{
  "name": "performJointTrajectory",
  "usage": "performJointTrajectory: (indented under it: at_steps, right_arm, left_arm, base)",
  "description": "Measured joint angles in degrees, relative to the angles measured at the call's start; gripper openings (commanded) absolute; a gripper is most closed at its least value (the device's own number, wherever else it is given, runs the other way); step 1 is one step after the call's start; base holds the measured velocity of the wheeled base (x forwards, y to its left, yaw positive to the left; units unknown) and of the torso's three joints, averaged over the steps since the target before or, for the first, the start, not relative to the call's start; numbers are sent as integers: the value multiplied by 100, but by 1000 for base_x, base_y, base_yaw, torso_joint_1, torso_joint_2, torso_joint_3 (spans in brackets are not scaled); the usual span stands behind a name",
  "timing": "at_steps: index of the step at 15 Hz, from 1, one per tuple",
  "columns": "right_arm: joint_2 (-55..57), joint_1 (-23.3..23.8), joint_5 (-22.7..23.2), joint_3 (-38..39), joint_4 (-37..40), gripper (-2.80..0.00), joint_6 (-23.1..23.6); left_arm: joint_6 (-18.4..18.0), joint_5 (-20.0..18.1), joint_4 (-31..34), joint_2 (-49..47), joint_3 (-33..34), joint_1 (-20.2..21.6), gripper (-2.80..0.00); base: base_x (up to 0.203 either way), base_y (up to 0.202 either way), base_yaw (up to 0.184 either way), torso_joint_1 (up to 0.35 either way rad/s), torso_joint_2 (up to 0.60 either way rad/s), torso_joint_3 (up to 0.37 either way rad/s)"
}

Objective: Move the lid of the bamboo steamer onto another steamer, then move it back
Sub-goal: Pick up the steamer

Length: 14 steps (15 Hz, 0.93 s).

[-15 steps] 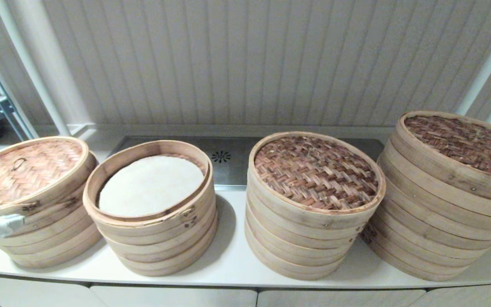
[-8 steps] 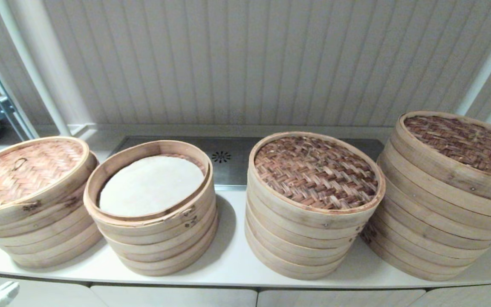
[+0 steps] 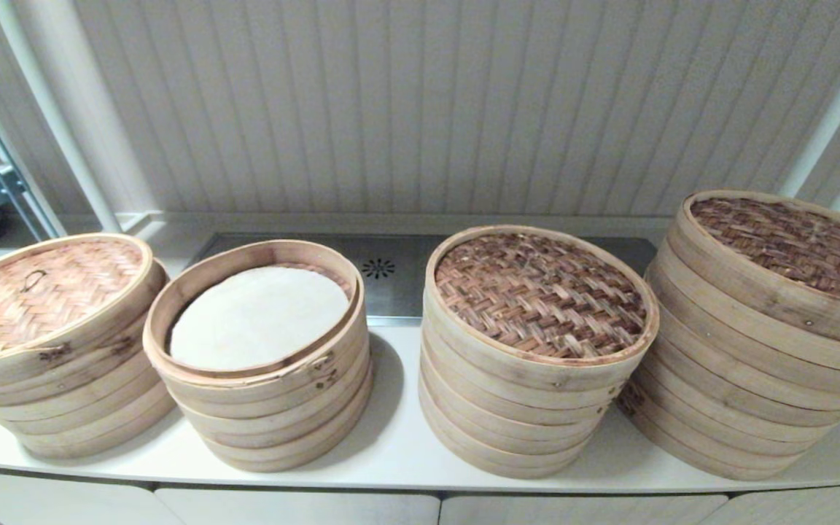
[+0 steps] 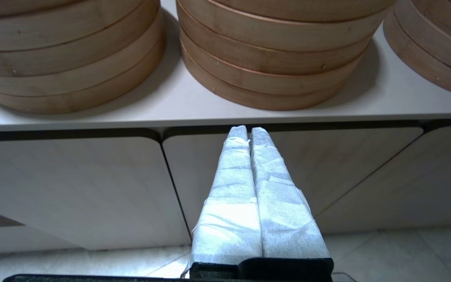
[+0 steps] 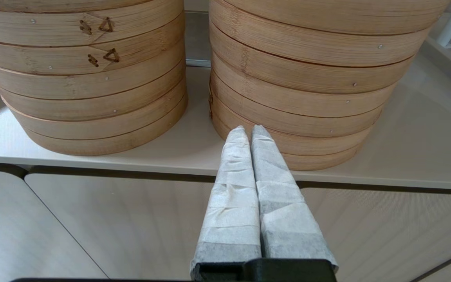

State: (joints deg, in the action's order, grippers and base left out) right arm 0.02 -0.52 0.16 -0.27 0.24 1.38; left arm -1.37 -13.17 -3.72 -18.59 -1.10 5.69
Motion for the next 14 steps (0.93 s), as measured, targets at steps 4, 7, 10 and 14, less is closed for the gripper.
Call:
performJointTrajectory:
  at_steps: [4,7,10,14]
  right_arm:
    - [0,0,0,0,0,-280,0]
    - [0,4,0,0,2,-280,13]
    - [0,-2,0,0,2,-280,16]
    - [0,6,0,-6,4,-280,22]
  left_arm:
    - [-15,447,-68,218,44,-16,-280]
    - [-332,626,-404,258,-5,-21,-280]
    - [-769,651,-193,311,-5,-271,-280]
    - [-550,783,304,673,-30,-605,-280]
  base:
    - [0,0,0,0,0,0]
    - [0,0,0,0,0,0]
    - [0,0,0,0,0,0]
    - [0,0,0,0,0,0]
